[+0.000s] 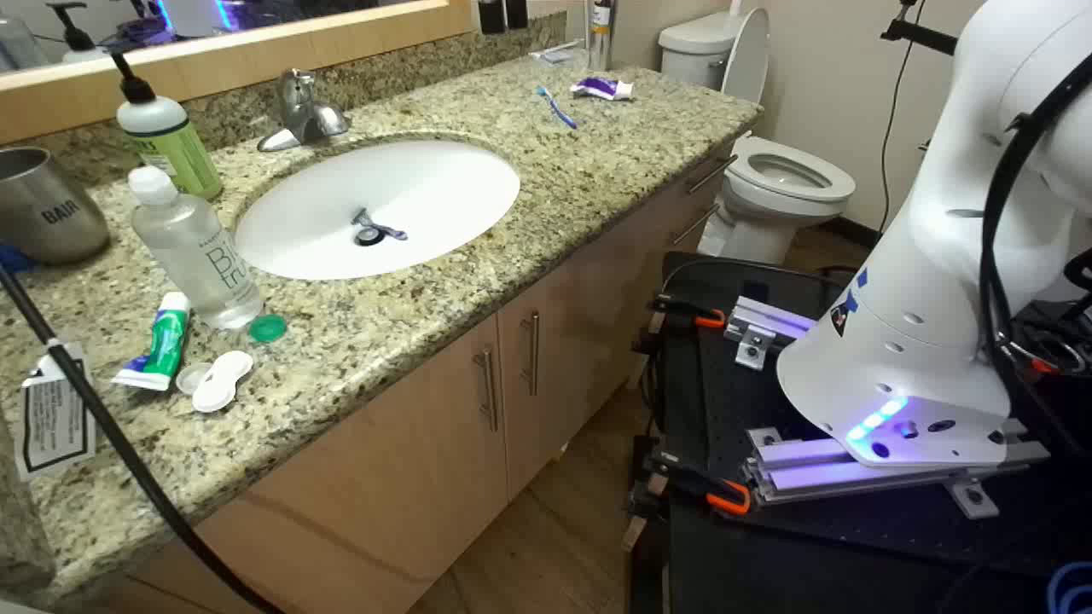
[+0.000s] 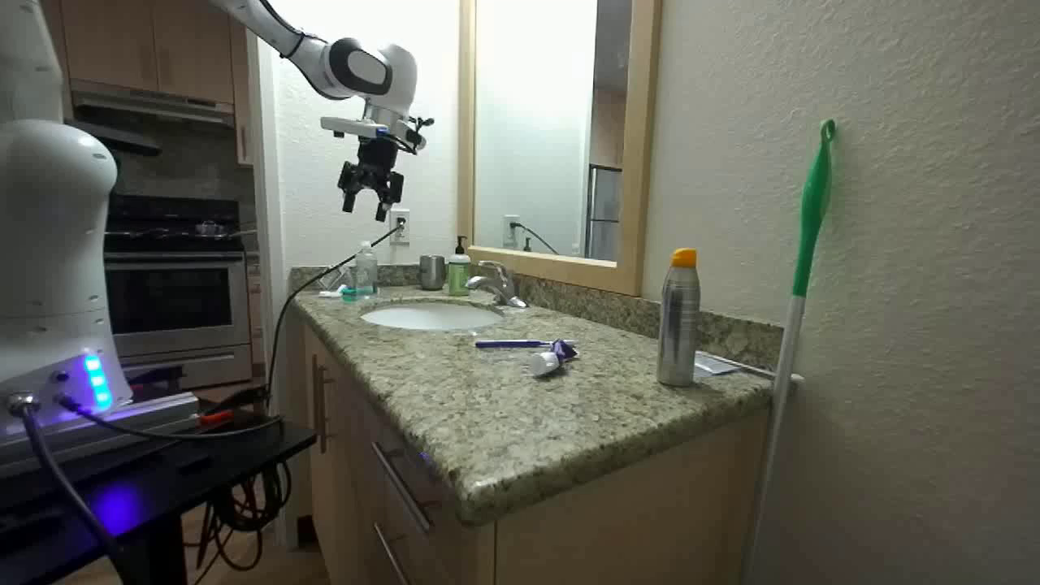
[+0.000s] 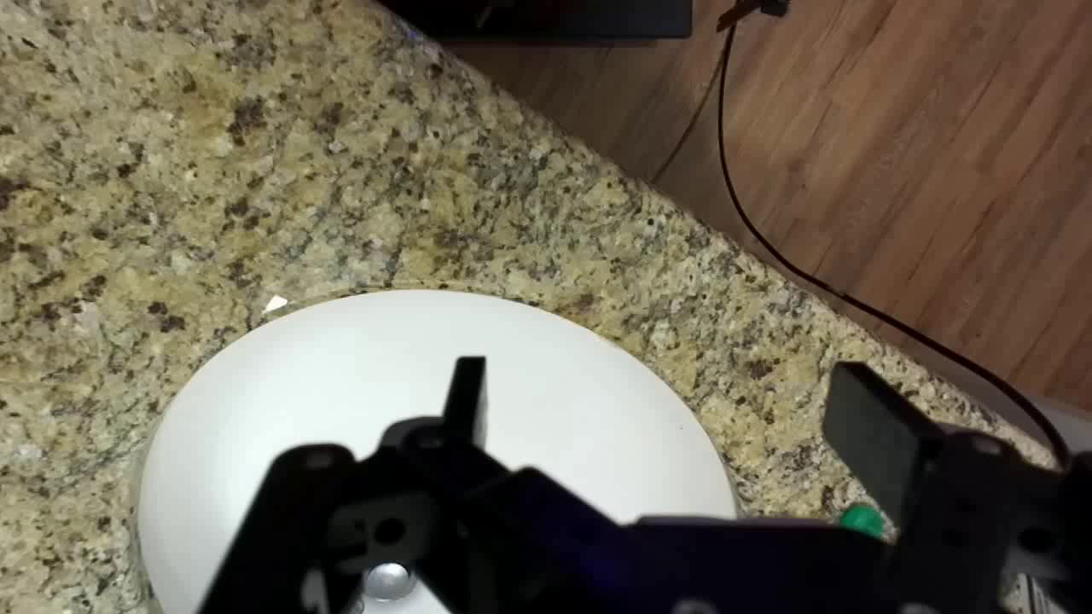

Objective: Move the purple toothpaste to the left side of the counter

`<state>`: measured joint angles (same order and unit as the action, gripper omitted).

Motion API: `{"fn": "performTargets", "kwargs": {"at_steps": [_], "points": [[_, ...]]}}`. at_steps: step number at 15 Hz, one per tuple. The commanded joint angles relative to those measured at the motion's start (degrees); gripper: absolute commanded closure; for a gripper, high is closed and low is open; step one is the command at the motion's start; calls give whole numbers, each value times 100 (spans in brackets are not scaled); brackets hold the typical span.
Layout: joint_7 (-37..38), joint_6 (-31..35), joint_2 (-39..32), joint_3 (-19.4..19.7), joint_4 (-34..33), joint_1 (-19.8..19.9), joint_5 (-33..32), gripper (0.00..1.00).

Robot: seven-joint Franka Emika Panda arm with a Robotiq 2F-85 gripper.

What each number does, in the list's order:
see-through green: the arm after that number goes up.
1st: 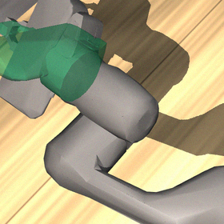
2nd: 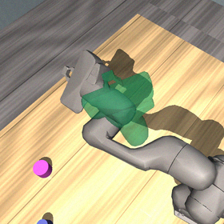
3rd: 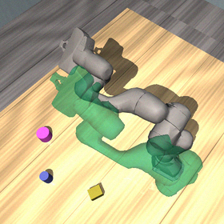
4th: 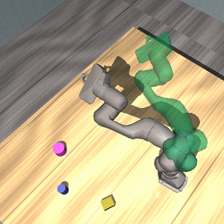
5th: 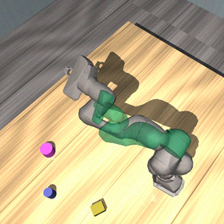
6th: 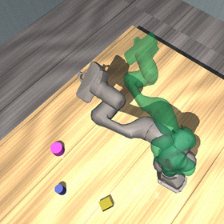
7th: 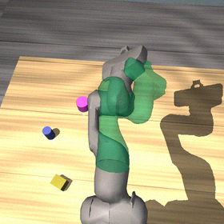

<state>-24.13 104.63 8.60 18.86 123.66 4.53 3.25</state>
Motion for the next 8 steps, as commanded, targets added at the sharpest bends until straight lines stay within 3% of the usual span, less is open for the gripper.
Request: {"fn": "performTargets", "kwargs": {"at_steps": [1, 4, 8], "points": [[-25, -13, -13, -198, -10, 208, 30, 0], [68, 543, -818, 92, -790, 486, 593, 0], [44, 583, -1586, 380, -1758, 1173, 1479, 0]]}}
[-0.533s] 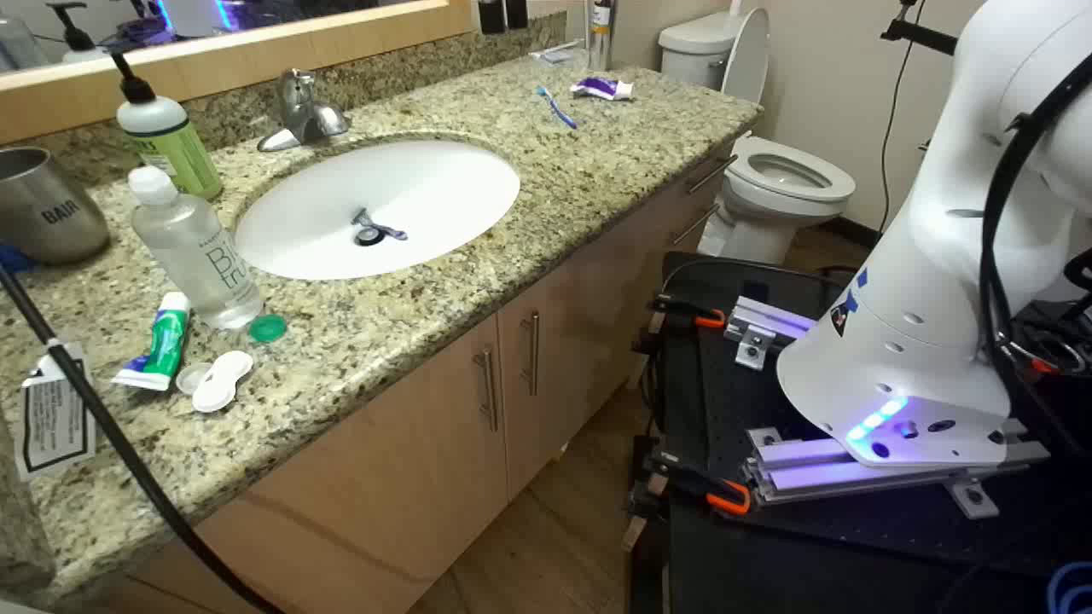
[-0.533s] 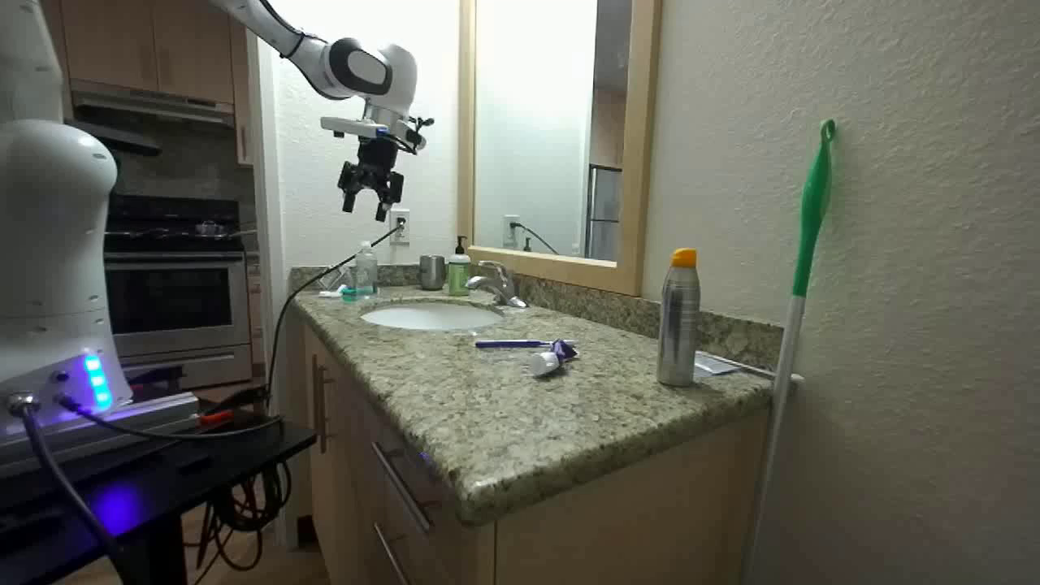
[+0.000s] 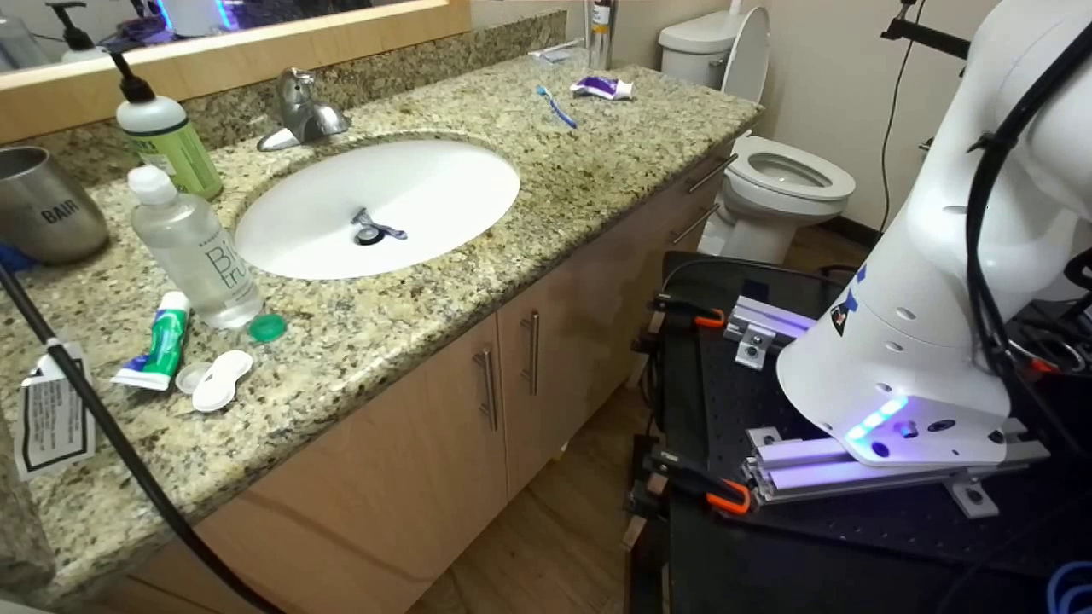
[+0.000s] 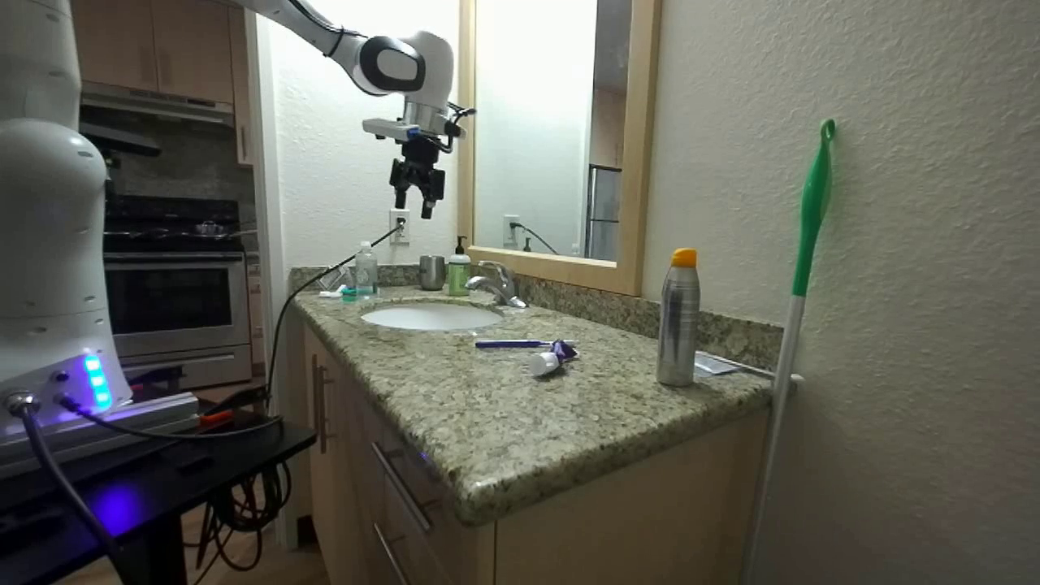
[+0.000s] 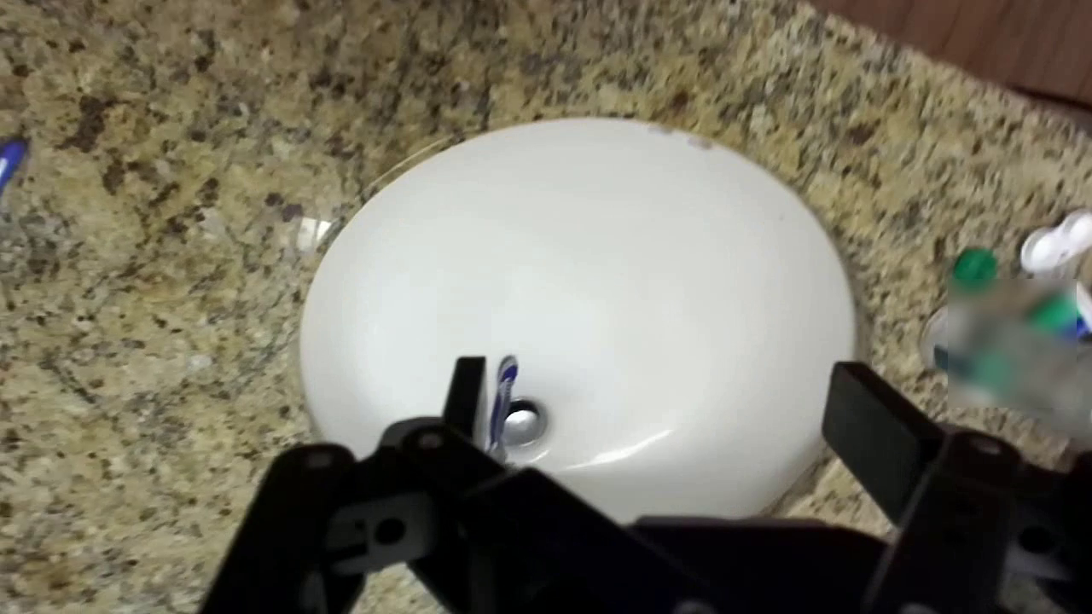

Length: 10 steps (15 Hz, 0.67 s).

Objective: Move the purple toothpaste to the left side of the counter

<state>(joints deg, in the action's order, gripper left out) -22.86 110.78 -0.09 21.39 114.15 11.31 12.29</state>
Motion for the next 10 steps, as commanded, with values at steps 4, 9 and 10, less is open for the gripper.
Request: {"fn": "performTargets", "kwargs": {"at_steps": [4, 9, 10], "points": [[215, -416, -1522, 351, -1638, 1426, 924, 0], [-26, -1694, -1457, 216, -1732, 1935, 782, 0], [-33, -2026, -1423, 209, -1825, 1958, 813, 0]]}}
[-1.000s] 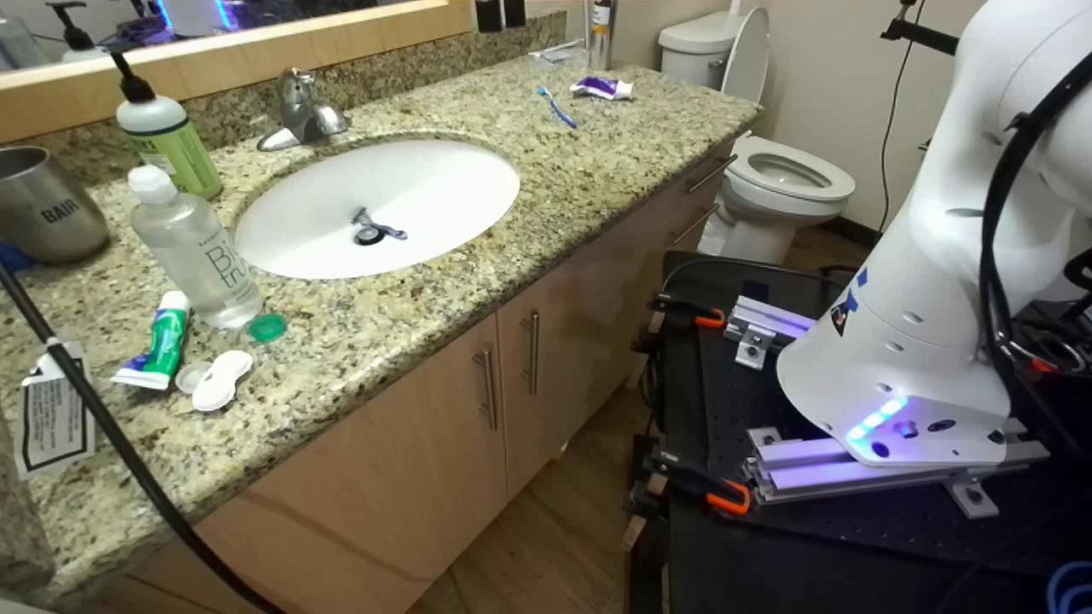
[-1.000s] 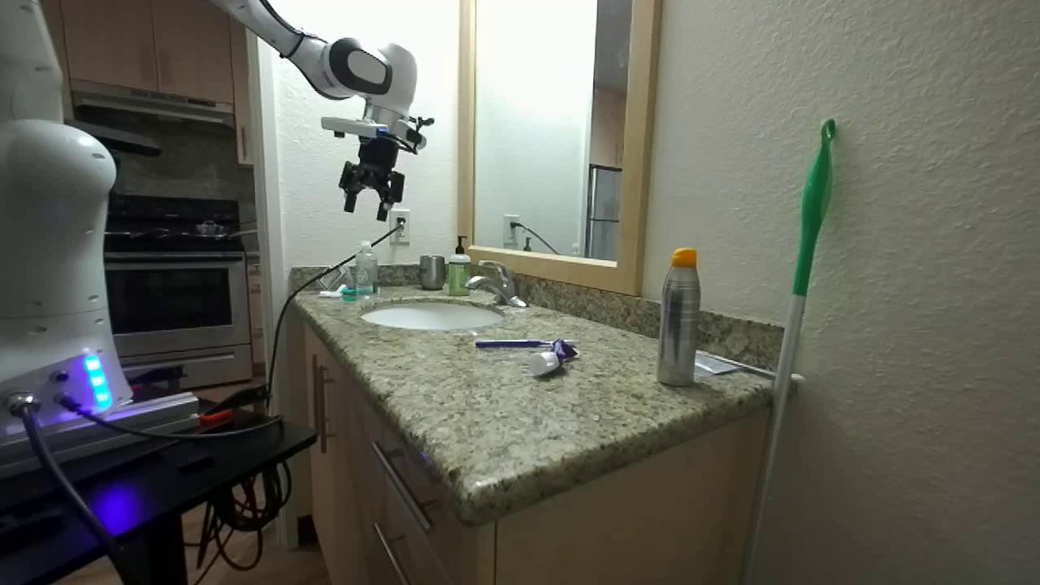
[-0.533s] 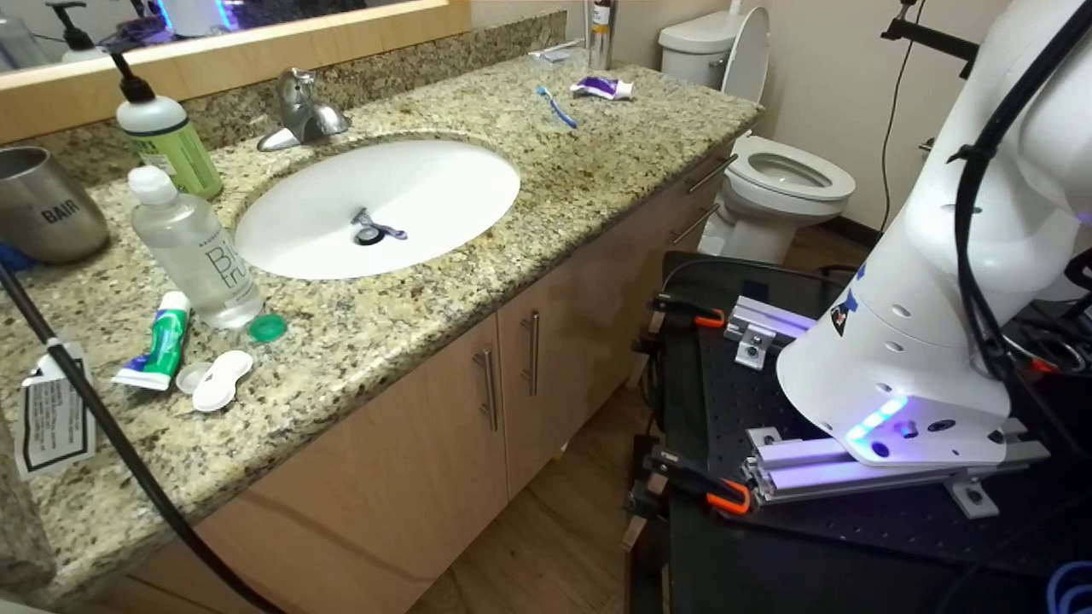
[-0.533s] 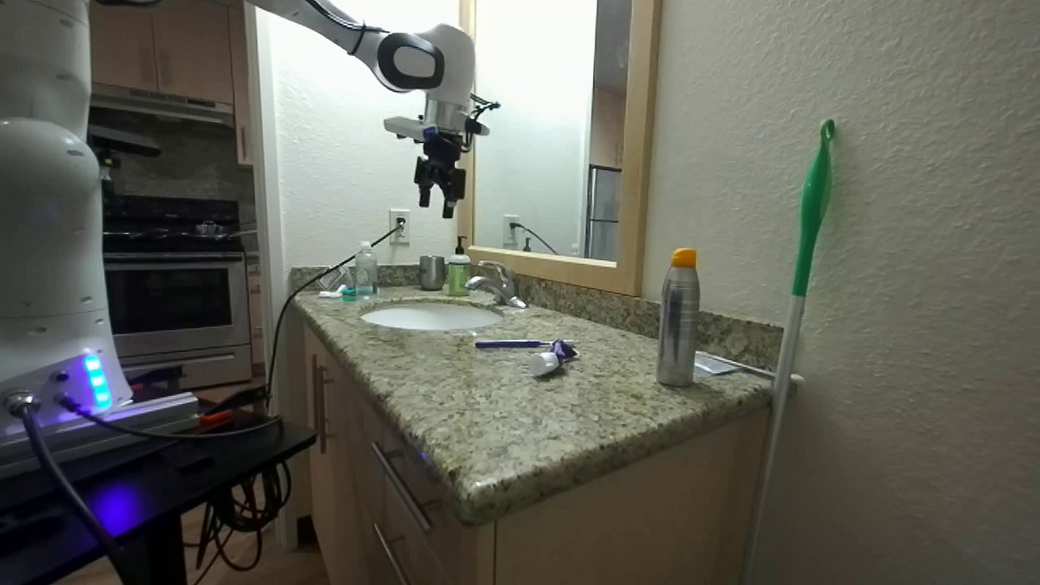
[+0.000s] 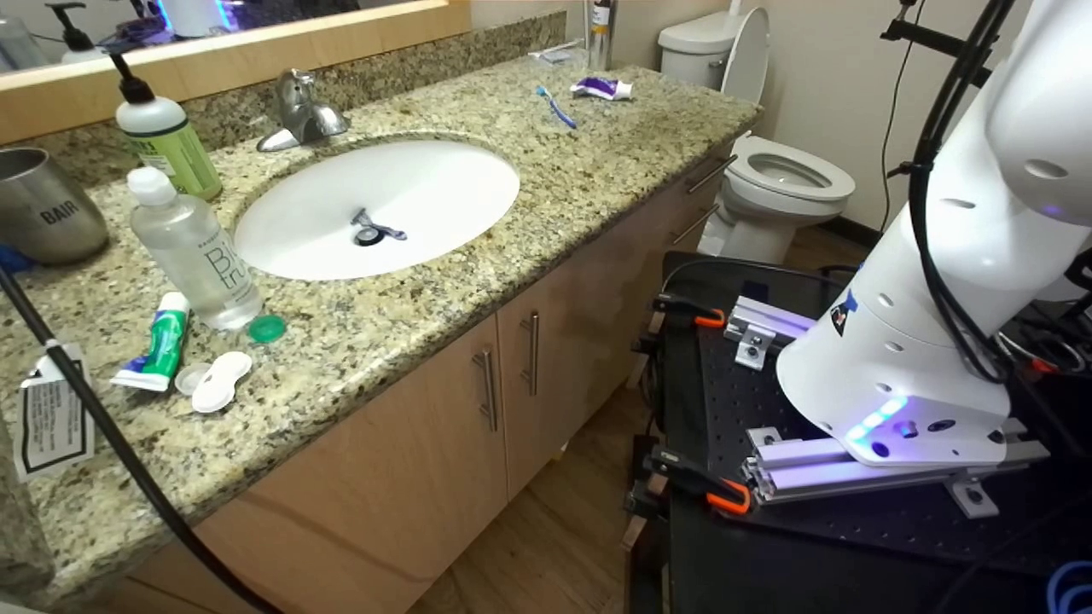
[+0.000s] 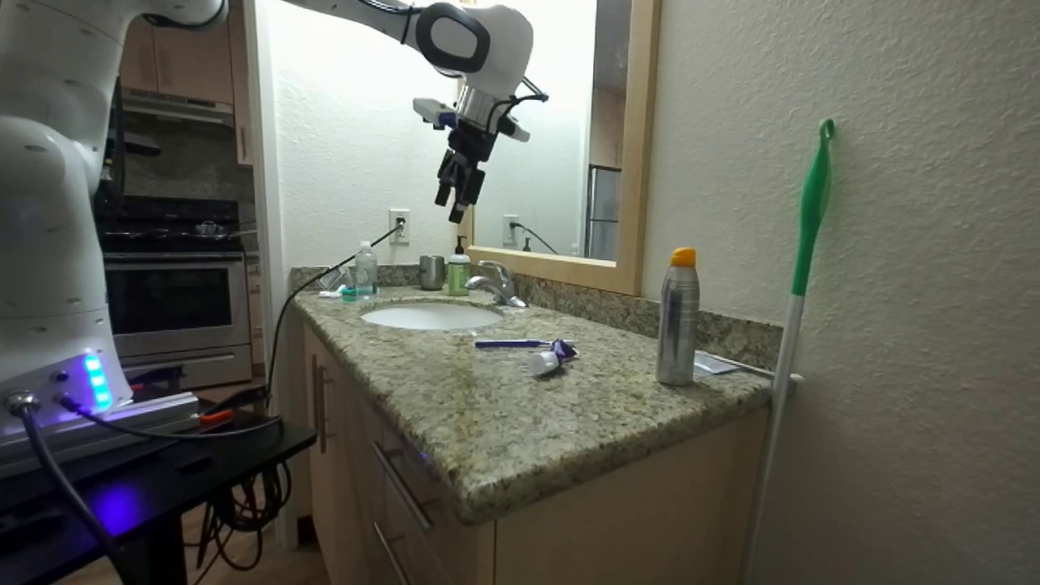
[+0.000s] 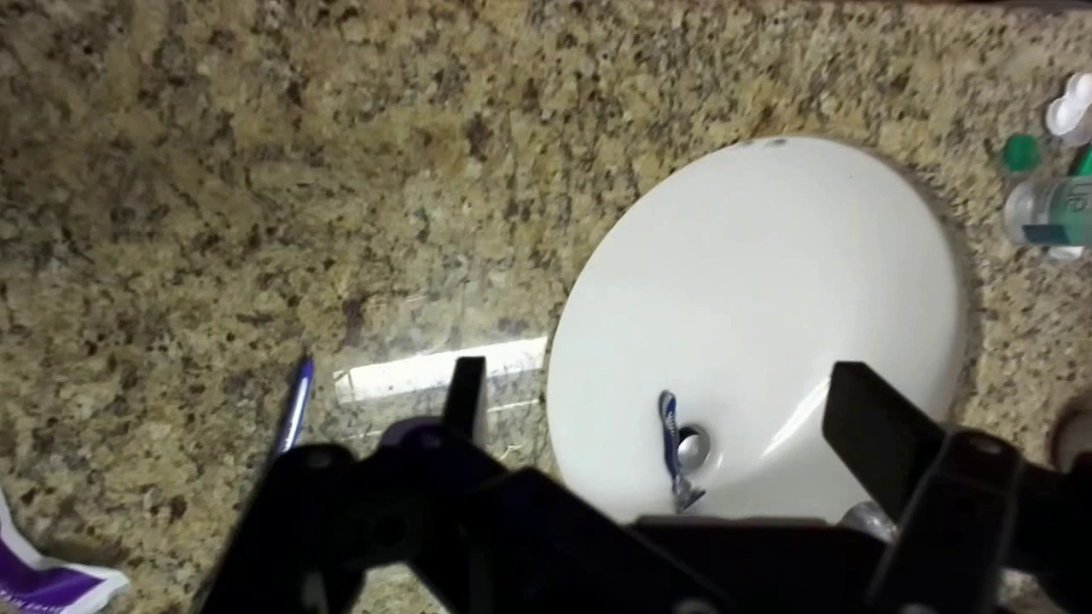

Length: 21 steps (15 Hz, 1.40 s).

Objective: Move the purple toothpaste to the left side of the counter

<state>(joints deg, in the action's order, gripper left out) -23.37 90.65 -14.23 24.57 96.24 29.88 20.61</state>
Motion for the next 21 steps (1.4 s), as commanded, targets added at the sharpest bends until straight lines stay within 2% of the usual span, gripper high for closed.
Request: {"fn": "performTargets", "kwargs": {"at_steps": [1, 2, 3, 4, 6, 9, 12, 15, 17, 20, 21], "points": [[21, -159, 44, -125, -80, 89, -13, 0], [27, -207, 74, -149, -109, 76, -10, 0], [-578, -495, -5, -87, -352, 241, -236, 0], [-1104, -585, 26, -85, -299, 289, -484, 0], [-1980, -405, -1, 6, -246, 491, -991, 0], [-3349, -380, -252, 91, -578, 962, -1656, 0], [-4588, 421, -504, 36, -633, 1468, -1864, 0], [-5225, 1927, -1070, -214, -729, 1954, -1259, 0], [-5604, 2822, -1413, -544, -713, 2287, -662, 0], [-6051, 3609, -1801, -1219, -732, 2822, 386, 0], [-5670, 3374, -1559, -1031, -540, 2619, -191, 0]]}}
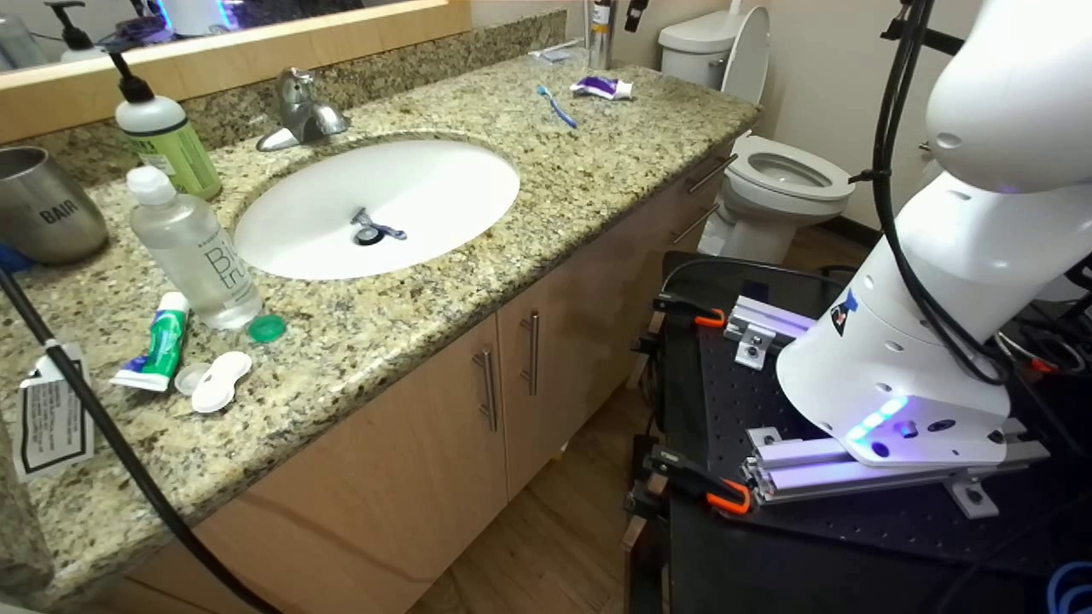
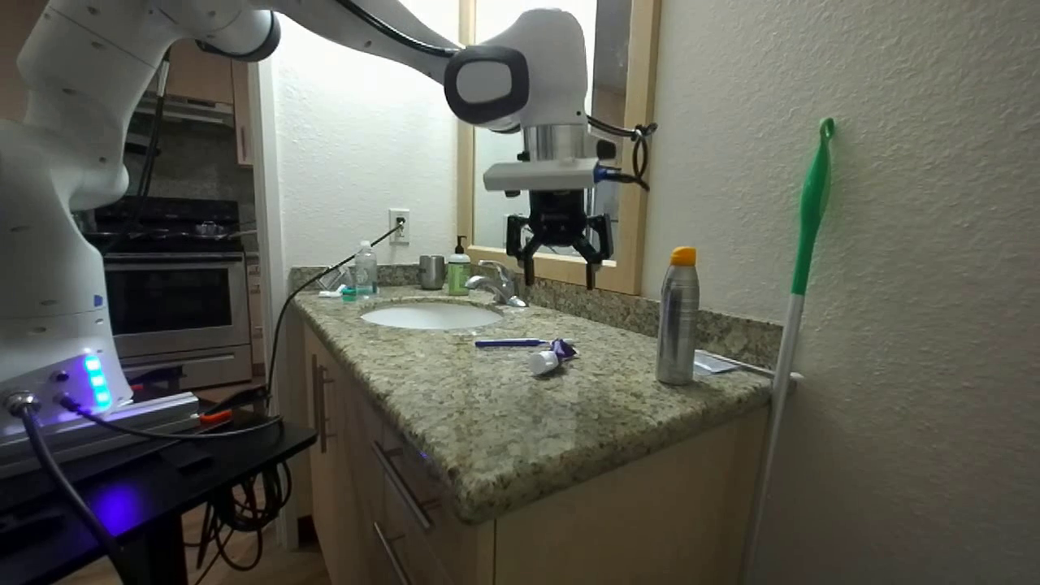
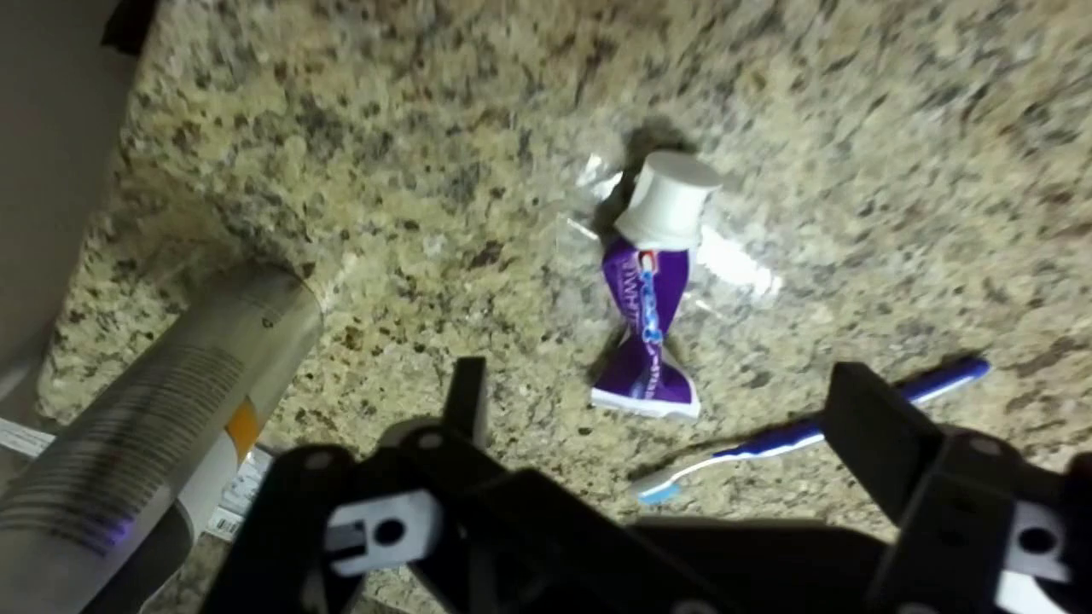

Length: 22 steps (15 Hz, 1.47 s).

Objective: Move the purple toothpaste to the left side of the counter

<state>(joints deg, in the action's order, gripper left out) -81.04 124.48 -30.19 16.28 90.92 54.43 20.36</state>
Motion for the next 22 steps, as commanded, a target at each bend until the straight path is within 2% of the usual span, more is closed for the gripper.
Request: {"fn": "performTargets", "kwargs": {"at_steps": [1, 4, 7, 11, 12, 15, 17, 21, 22], "points": [[62, 77, -77, -316, -27, 252, -126, 0], [116, 67, -61, -318, -35, 254, -189, 0], [426, 558, -94, -228, 361, 46, -593, 0], [680, 1154, -98, -318, 878, -21, -977, 0], [626, 840, -172, -395, 573, 114, -939, 0], [680, 1019, -180, -423, 737, 83, -987, 0], [980, 990, -483, -462, 474, 39, -938, 0], [1163, 1075, -720, -850, 448, 142, -554, 0], [1115, 1025, -537, -755, 611, 98, -775, 0]]}}
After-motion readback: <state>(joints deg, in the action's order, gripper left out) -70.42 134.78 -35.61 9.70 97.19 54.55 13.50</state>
